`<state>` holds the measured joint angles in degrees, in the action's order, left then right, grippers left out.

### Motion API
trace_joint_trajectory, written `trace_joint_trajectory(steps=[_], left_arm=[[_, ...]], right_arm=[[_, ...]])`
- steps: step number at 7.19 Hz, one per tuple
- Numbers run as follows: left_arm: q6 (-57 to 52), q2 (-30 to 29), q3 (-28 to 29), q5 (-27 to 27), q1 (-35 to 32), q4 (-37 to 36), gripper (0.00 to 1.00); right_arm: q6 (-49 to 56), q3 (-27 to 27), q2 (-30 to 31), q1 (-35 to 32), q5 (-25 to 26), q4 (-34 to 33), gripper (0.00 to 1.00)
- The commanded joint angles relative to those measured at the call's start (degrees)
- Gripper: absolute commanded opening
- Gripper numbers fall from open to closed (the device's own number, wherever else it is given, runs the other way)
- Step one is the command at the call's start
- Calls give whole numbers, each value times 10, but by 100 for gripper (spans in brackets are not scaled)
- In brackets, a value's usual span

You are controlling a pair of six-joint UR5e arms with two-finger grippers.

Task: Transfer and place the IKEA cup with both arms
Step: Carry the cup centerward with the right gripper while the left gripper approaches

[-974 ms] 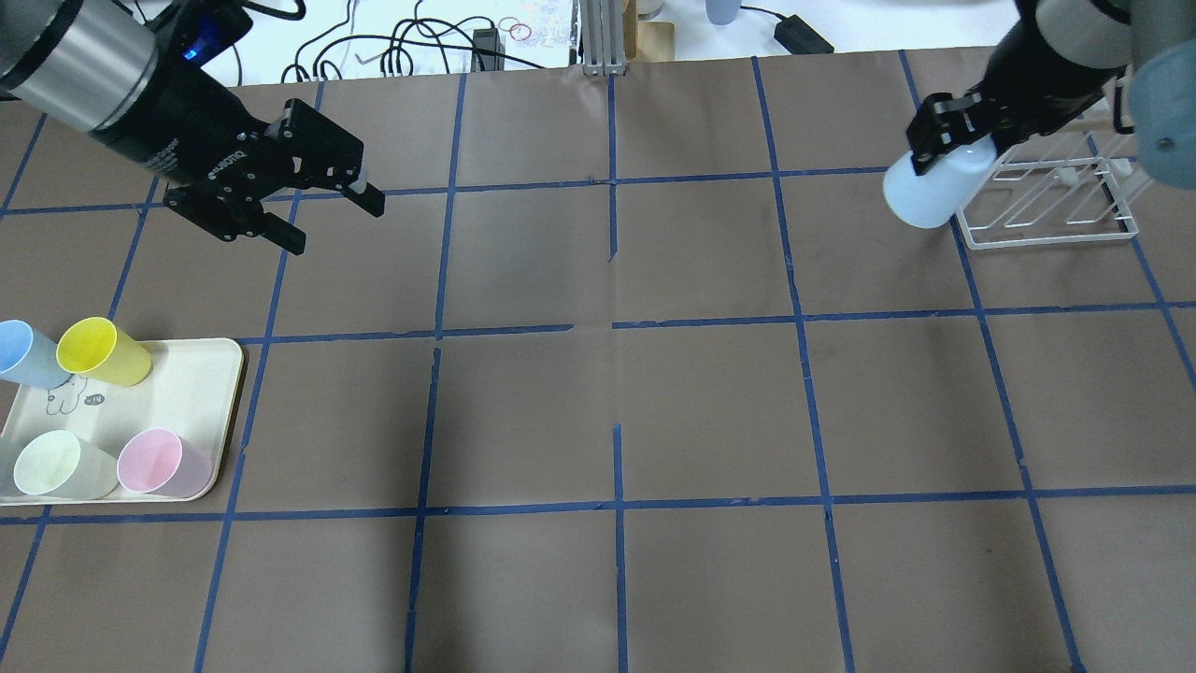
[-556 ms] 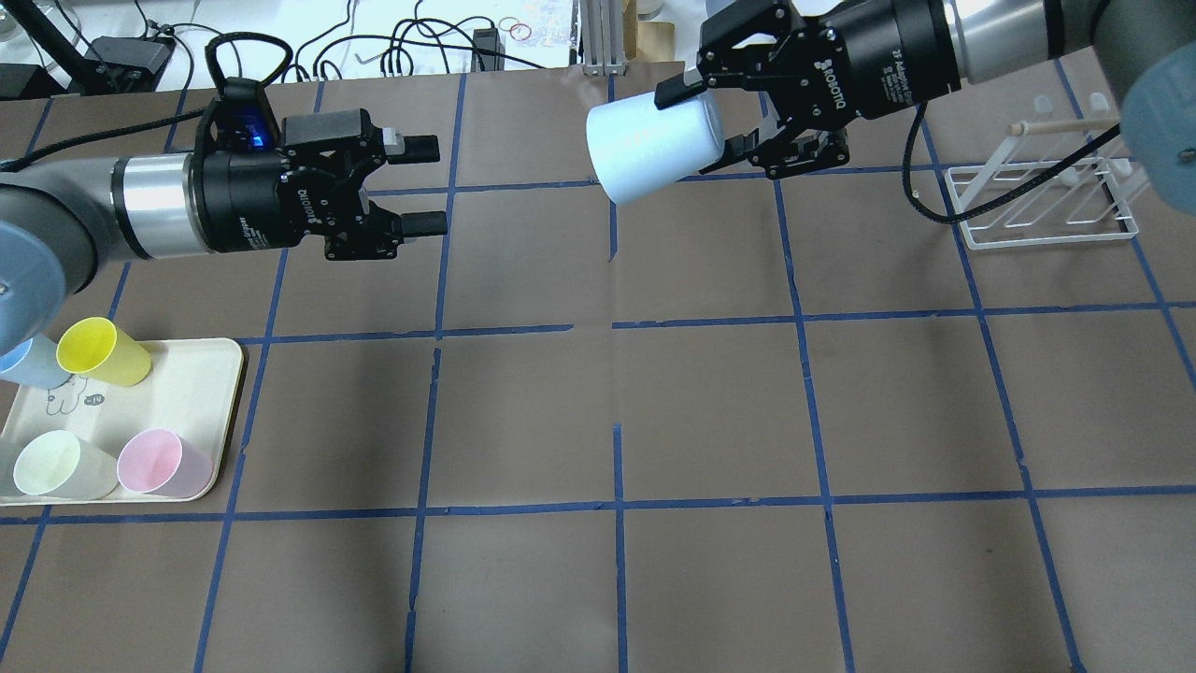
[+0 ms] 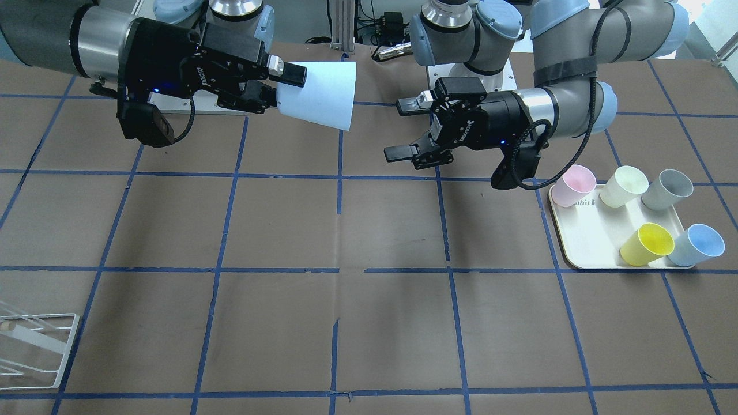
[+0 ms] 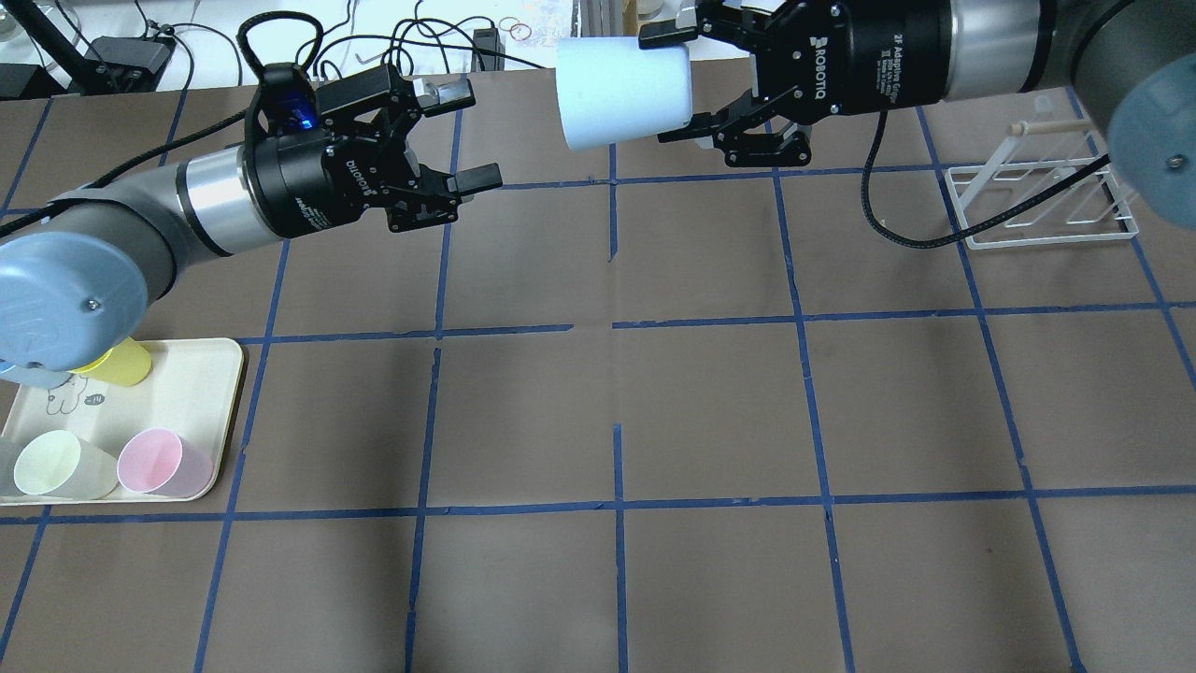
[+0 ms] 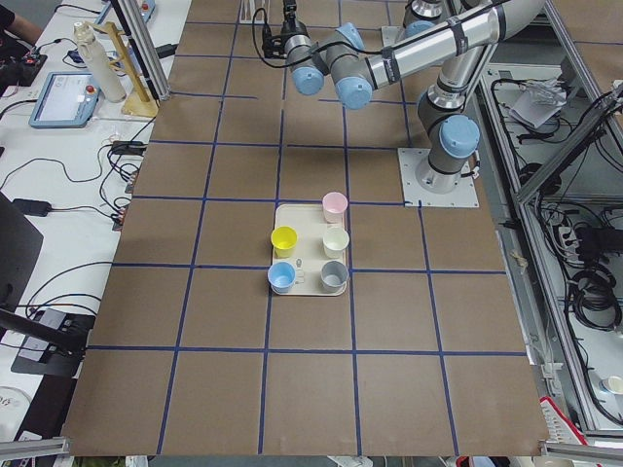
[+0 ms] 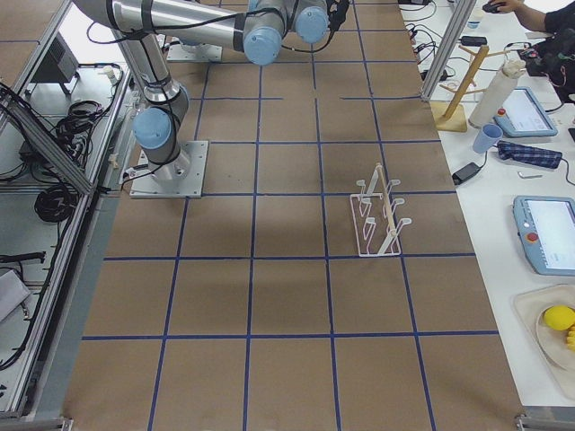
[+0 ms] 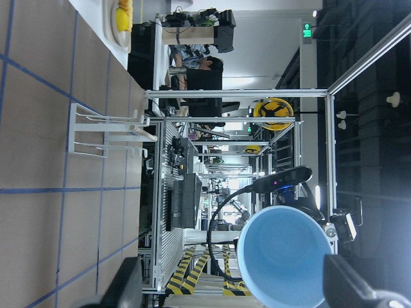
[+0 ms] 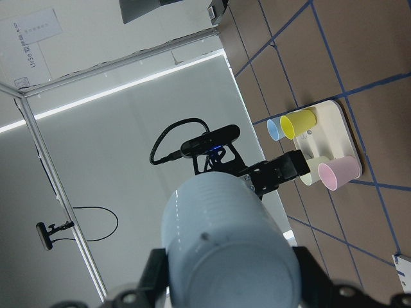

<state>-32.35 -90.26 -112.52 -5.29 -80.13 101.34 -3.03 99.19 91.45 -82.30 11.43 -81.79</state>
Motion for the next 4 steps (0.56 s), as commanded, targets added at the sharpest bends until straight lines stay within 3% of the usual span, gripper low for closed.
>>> trace_joint_trajectory(steps=[1,2,4], left_arm=[[13,-4,-2,-20,-26,-5,97],[17,-8,-2,-48,-33,-8,97],[17,-8,-2,-49,-52,-6,93]], right_arm=[[-1,4,0,-8,-3,-2,0],[0,4,1,-12,-3,-2,0],[-3,2,0,-21,-4,-1,0]])
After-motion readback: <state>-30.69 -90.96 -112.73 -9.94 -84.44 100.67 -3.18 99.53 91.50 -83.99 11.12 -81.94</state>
